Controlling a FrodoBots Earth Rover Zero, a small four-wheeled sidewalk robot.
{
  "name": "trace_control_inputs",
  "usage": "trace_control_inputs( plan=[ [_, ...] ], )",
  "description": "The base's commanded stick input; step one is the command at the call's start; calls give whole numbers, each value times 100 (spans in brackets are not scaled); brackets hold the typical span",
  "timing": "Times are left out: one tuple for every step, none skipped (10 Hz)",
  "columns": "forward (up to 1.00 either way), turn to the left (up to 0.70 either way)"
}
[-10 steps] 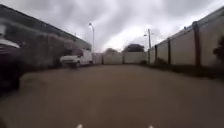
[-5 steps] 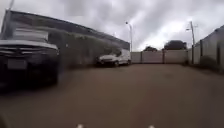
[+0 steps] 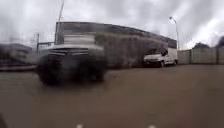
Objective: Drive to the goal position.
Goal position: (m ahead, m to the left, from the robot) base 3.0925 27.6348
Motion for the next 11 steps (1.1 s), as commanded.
trace_control_inputs(
  plan=[
    [0, 100],
    [0, 100],
    [0, 100],
    [0, 100],
    [0, 100],
    [0, 100],
    [0, 100],
    [0, 100],
    [0, 100],
    [0, 100],
    [42, 77]
  ],
)
